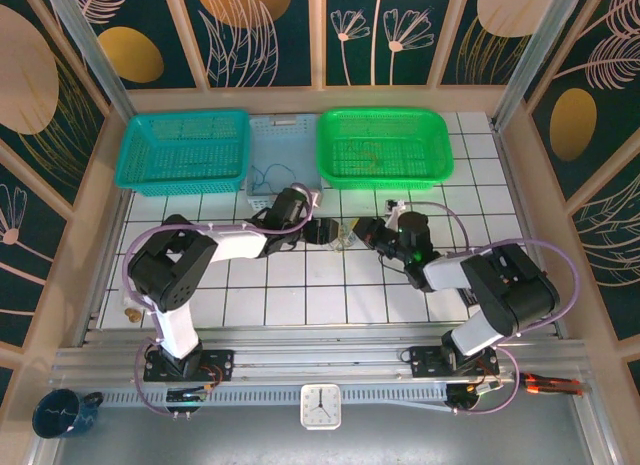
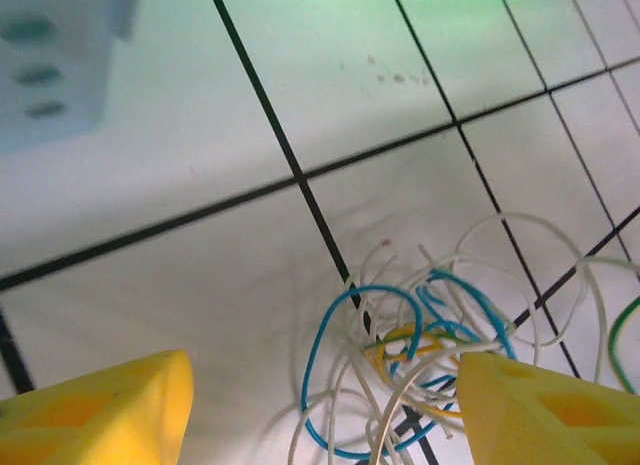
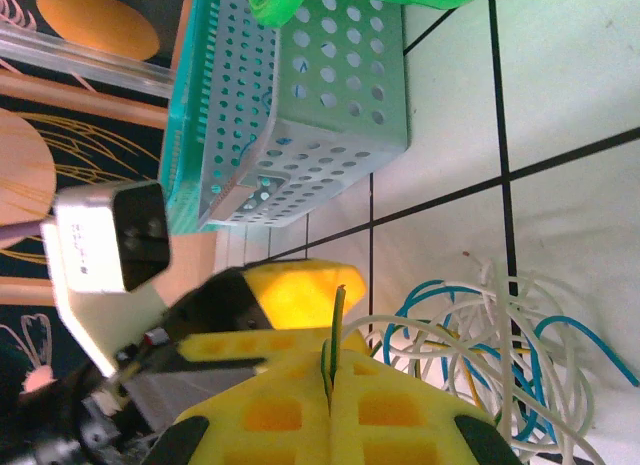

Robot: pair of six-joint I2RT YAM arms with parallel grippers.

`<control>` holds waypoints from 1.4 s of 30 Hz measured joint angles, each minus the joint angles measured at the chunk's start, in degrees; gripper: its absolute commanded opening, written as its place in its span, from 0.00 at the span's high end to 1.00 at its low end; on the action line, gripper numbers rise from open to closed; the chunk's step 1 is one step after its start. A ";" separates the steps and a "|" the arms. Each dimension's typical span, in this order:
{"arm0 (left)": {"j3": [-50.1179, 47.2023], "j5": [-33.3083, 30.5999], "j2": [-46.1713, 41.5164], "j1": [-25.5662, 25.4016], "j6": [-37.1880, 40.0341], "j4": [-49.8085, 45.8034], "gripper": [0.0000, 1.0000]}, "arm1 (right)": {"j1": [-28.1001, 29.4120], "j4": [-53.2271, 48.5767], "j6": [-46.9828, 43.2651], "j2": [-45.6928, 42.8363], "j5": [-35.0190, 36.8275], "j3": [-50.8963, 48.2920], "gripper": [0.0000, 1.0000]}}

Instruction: Untangle the cables

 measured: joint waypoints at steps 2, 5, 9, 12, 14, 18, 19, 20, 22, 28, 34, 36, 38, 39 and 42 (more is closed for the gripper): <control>0.00 -0.28 -1.25 0.61 0.00 0.00 0.27 | 0.48 -2.21 -1.46 -0.39 0.63 0.76 1.00; 0.00 -0.50 -2.86 1.27 0.02 0.00 0.27 | 0.81 -4.59 -2.89 -0.44 1.27 0.94 1.00; 0.00 0.00 -4.09 1.40 0.70 0.00 0.33 | 1.33 -6.38 -3.93 -0.46 1.75 0.96 1.00; 0.00 1.09 -4.31 1.40 2.12 0.00 0.38 | 1.66 -7.23 -4.48 -0.48 2.23 0.96 0.98; -0.04 1.88 -4.31 1.40 3.08 0.02 0.40 | 1.68 -7.91 -4.81 -0.70 2.43 0.98 0.98; -1.29 4.24 -4.50 1.29 4.79 0.87 0.42 | 1.68 -8.72 -5.33 -1.44 2.60 1.07 0.98; -1.84 4.79 -4.68 1.20 5.22 1.16 0.43 | 1.68 -8.87 -5.53 -1.64 2.64 1.07 0.98; -2.32 5.40 -4.96 1.07 5.73 1.18 0.43 | 1.68 -9.07 -5.73 -1.86 2.75 1.09 0.98; -2.73 6.19 -5.38 0.46 6.86 1.20 0.44 | 1.68 -9.31 -5.92 -2.12 2.84 1.09 0.97; -2.73 7.32 -5.62 -2.03 10.84 2.71 0.45 | 1.68 -9.92 -5.92 -2.16 2.99 1.11 0.97; -2.36 8.22 -5.20 -2.64 14.08 2.82 0.47 | 1.68 -10.14 -5.95 -2.16 2.99 1.16 0.97; -1.97 8.46 -4.66 -2.67 14.86 2.84 0.48 | 1.68 -10.29 -5.95 -2.19 2.99 1.22 0.97; -1.57 8.57 -4.13 -2.84 15.50 2.84 0.49 | 1.68 -10.32 -5.95 -2.16 2.99 1.22 0.97; -1.36 8.57 -3.80 -2.99 15.80 2.84 0.49 | 1.68 -10.34 -5.97 -2.16 2.99 1.22 0.97; -1.09 8.59 -3.08 -3.41 16.55 2.82 0.49 | 1.68 -10.45 -6.14 -2.16 2.99 1.29 0.97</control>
